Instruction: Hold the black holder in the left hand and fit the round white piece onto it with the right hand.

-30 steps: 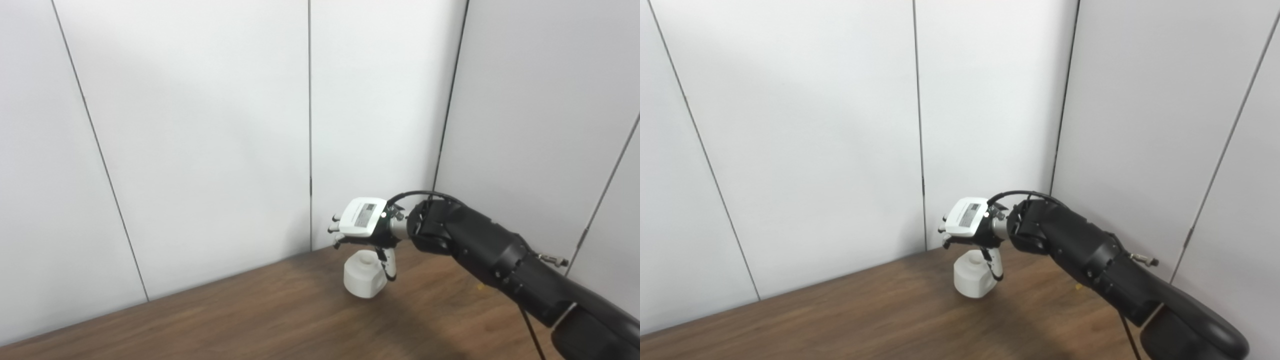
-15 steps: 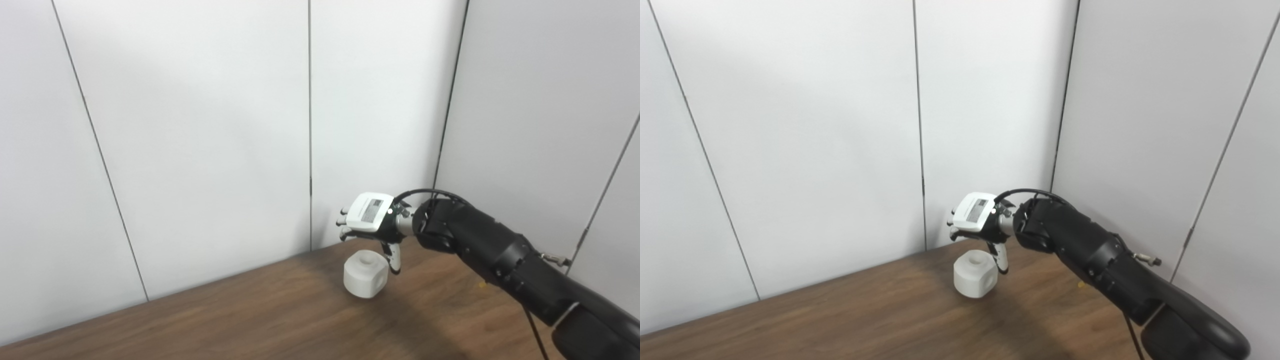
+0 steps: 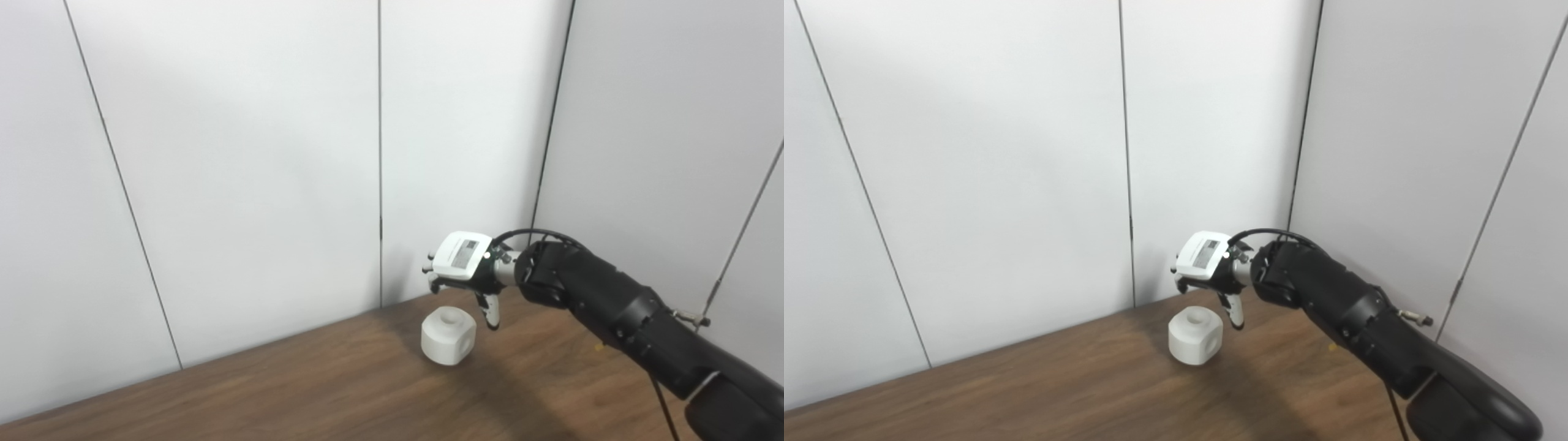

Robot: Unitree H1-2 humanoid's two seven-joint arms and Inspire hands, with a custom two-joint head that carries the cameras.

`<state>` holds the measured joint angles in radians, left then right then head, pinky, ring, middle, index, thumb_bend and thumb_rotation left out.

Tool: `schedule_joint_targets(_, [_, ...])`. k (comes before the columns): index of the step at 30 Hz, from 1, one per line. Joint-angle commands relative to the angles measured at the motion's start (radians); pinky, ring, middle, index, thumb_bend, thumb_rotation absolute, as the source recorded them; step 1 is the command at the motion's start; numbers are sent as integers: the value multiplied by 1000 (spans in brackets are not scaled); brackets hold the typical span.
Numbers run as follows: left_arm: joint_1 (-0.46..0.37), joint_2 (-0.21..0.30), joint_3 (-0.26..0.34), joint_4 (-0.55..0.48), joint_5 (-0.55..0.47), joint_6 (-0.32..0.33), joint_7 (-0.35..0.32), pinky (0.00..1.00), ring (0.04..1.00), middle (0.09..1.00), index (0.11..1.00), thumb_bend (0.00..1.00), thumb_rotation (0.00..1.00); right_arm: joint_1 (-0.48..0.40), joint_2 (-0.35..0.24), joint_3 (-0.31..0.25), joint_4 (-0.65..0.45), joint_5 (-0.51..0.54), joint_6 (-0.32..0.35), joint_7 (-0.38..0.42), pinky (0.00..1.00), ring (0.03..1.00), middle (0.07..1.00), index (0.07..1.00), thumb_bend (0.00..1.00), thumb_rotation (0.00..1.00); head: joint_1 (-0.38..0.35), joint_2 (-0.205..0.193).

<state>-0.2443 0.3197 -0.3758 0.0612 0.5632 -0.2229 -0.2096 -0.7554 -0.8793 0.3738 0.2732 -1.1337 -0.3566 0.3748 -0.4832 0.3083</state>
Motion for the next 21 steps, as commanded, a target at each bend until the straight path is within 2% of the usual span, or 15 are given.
schedule_joint_targets(1, [-2,16,2,-23,2,-18,-9,1000,974,942,481,512,43,-35,-30,-23,-10,7,2,-43,821,923,897,612,832,217,1,2])
schedule_joint_targets(2, [-2,16,3,-24,1,-17,-10,1000,973,941,481,512,43,-35,-30,-23,-8,8,1,-51,826,925,895,552,681,184,2,1])
schedule_joint_targets(3, [-1,16,4,-25,0,-15,-11,1000,973,942,481,512,43,-34,-30,-23,-5,10,0,-58,831,926,893,509,574,159,2,1])
schedule_joint_targets(4, [-1,16,4,-26,0,-13,-12,1000,974,942,481,512,43,-34,-30,-23,-3,12,0,-62,835,927,893,498,549,153,2,1])
schedule_joint_targets(13, [-1,12,8,-14,-2,-23,2,1000,966,936,481,512,43,-27,-34,-23,10,23,-6,-111,846,927,886,484,522,142,4,-1])
schedule_joint_targets(18, [-1,14,9,-15,3,-20,0,1000,966,937,481,513,43,-19,-27,-33,-22,54,24,-48,871,948,911,494,522,149,8,-3])
schedule_joint_targets(19, [0,15,8,-16,3,-20,0,1000,966,938,481,513,43,-18,-26,-35,-27,58,26,-38,873,951,916,574,691,191,10,-1])
schedule_joint_targets(20, [0,15,9,-17,2,-19,-1,1000,967,938,481,513,43,-16,-21,-37,-34,64,36,-20,874,953,919,623,796,217,10,-1])
schedule_joint_targets(21, [1,15,9,-19,1,-18,-2,1000,967,938,481,512,43,-14,-18,-39,-40,69,42,-6,884,963,930,674,854,245,11,0])
